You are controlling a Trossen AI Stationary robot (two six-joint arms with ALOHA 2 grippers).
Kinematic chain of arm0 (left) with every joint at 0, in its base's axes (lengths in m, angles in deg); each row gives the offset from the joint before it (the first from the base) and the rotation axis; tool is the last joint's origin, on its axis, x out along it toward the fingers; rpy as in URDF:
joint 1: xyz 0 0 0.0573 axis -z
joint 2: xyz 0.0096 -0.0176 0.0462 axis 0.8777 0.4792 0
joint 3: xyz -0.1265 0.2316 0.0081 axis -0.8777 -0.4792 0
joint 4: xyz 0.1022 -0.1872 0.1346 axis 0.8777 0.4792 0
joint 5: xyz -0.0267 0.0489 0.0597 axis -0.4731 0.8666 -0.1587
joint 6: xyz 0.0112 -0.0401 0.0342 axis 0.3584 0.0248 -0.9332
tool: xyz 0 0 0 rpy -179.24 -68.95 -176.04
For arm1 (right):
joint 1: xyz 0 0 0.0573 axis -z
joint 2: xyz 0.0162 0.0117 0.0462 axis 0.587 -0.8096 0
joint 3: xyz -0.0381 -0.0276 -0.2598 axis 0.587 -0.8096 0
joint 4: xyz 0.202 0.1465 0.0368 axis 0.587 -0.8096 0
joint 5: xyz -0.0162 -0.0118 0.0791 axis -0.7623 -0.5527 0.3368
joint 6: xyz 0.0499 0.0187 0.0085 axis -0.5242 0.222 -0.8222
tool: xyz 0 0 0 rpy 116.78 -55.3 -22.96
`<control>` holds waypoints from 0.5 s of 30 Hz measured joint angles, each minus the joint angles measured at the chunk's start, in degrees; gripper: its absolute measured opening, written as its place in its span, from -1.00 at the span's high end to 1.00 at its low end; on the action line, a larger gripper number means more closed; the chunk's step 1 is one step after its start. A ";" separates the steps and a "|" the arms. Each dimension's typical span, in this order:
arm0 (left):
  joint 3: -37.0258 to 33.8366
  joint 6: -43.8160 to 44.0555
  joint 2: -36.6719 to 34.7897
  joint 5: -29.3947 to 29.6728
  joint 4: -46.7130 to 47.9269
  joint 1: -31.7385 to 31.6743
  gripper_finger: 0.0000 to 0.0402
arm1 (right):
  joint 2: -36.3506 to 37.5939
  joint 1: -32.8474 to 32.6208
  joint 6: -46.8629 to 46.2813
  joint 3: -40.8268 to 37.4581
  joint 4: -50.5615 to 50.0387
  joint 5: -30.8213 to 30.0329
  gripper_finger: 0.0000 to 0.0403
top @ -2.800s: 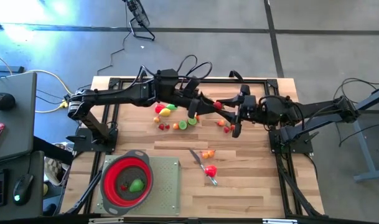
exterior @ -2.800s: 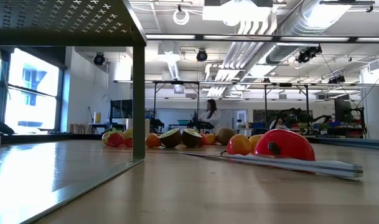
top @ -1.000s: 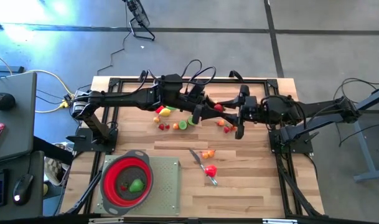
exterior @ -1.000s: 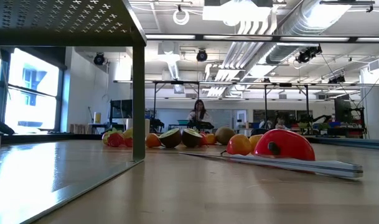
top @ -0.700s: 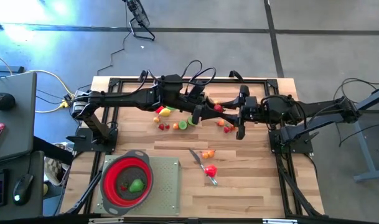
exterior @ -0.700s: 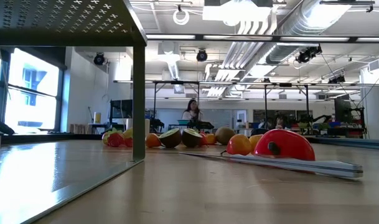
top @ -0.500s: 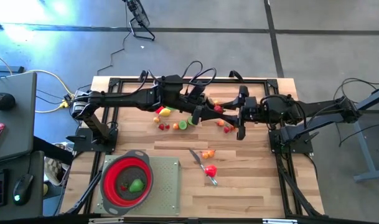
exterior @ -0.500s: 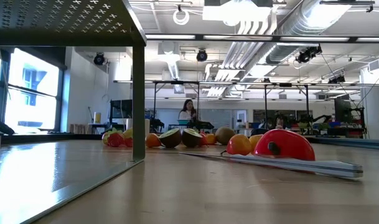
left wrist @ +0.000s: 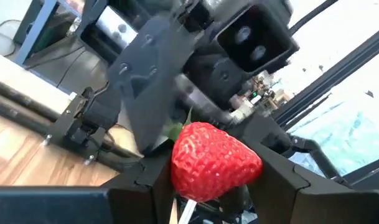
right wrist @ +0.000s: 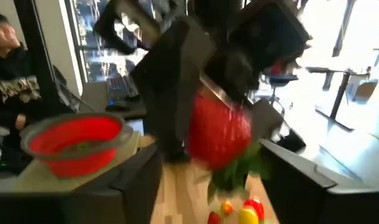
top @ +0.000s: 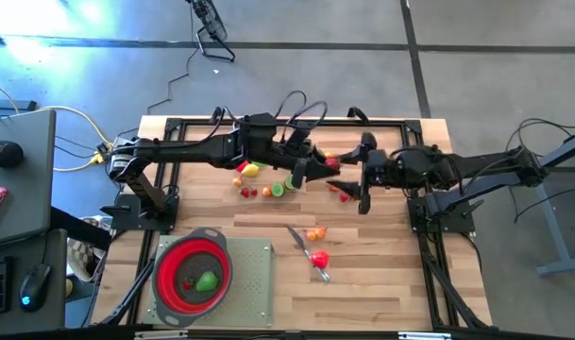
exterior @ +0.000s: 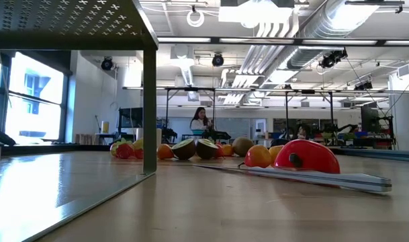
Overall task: Pick & Place Fruit
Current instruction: Put the strawberry into the red strainer bowl on the shelf
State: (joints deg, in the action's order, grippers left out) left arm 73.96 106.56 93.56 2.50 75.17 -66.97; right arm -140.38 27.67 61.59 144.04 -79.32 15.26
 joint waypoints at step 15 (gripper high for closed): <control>0.11 -0.21 -0.42 -4.50 -2.38 -0.11 0.20 | 3.90 -0.04 -2.43 -0.11 -7.52 -0.42 -0.62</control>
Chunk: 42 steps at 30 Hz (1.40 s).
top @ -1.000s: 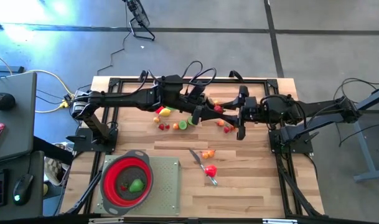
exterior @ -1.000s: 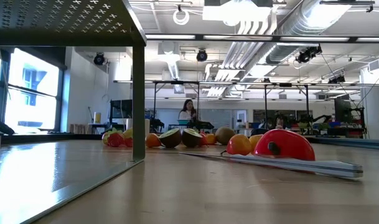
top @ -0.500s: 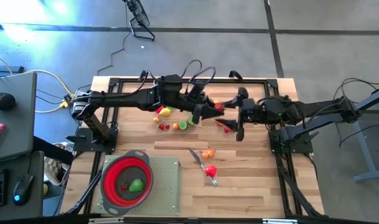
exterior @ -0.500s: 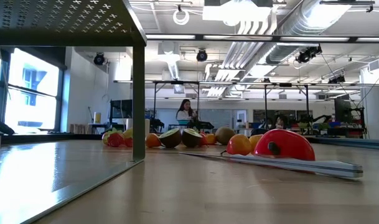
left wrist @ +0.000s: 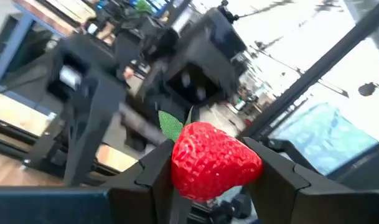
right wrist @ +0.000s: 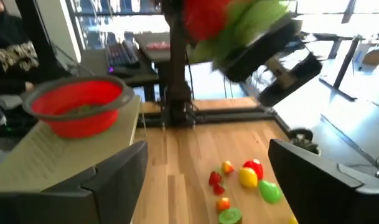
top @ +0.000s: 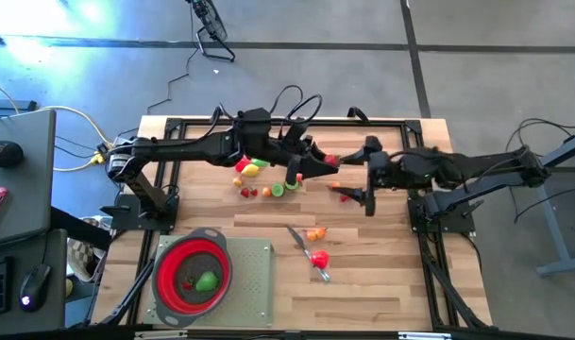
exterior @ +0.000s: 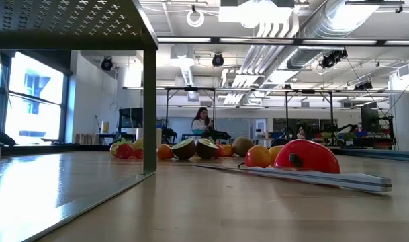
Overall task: Pick & Place Fruit
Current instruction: Put the strawberry into the red strainer bowl on the shelf
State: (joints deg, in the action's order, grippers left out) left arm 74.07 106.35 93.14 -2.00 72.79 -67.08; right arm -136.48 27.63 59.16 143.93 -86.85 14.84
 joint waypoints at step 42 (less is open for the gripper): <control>-0.07 7.68 -28.42 17.27 54.02 17.62 0.26 | 7.70 0.08 -12.84 0.14 -16.43 -1.42 -0.28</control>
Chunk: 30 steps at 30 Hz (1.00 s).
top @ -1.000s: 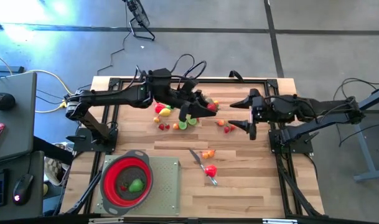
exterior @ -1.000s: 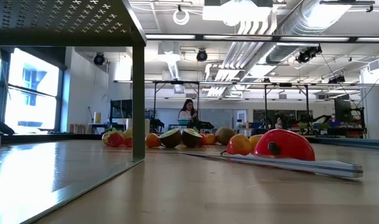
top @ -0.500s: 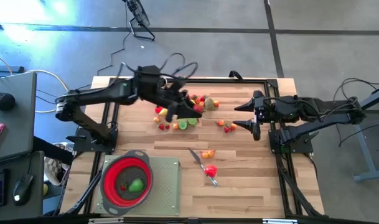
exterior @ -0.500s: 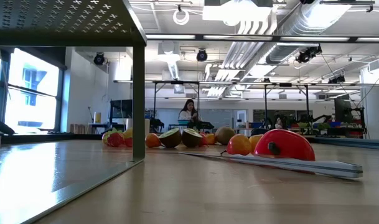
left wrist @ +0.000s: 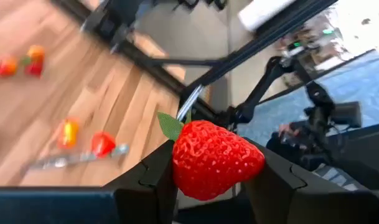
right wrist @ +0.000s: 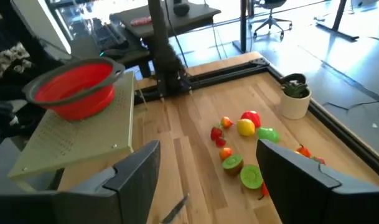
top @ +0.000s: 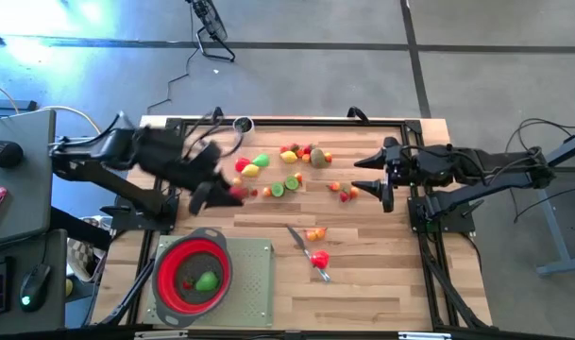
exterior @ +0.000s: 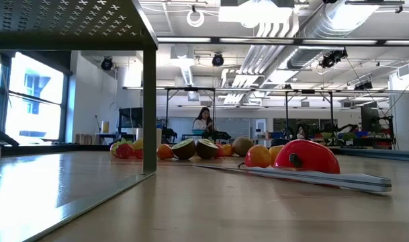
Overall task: Pick & Place Fruit
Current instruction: Put the strawberry into the red strainer bowl on the shelf
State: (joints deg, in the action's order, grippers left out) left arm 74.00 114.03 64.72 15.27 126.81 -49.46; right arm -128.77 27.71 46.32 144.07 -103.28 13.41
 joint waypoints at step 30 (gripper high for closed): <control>-0.04 53.88 11.20 11.38 36.61 40.28 0.25 | -3.62 0.57 -1.04 0.02 4.21 -6.82 -0.28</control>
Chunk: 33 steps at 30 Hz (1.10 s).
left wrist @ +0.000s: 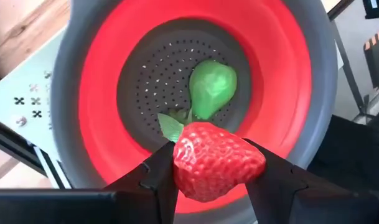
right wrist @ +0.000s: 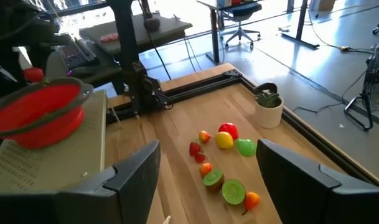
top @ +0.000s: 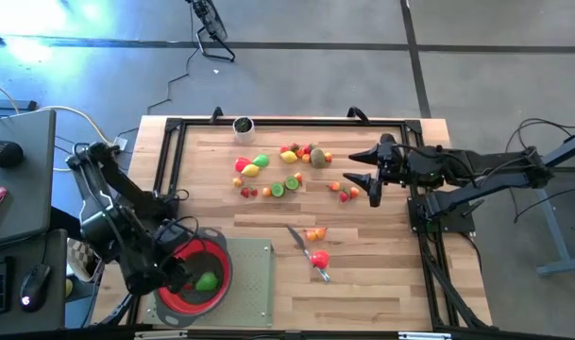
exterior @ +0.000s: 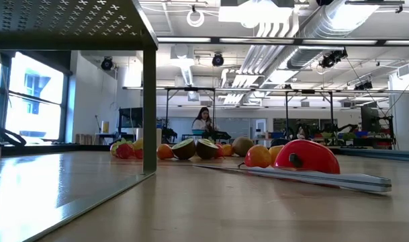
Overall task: Pick & Place Fruit
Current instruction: Put the strawberry into the red strainer bowl on the shelf, then put the pear into the red strainer bowl on the shelf
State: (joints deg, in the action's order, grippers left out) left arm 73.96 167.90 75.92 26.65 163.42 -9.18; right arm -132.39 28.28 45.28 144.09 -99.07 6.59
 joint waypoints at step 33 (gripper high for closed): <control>0.00 3.54 1.22 -3.99 -0.63 -0.08 -0.18 | -0.01 2.21 5.65 0.00 2.52 0.45 -0.28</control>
State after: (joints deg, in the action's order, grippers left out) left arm 73.96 171.44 77.14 22.66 162.79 -9.26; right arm -132.40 30.49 50.93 144.09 -96.55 7.04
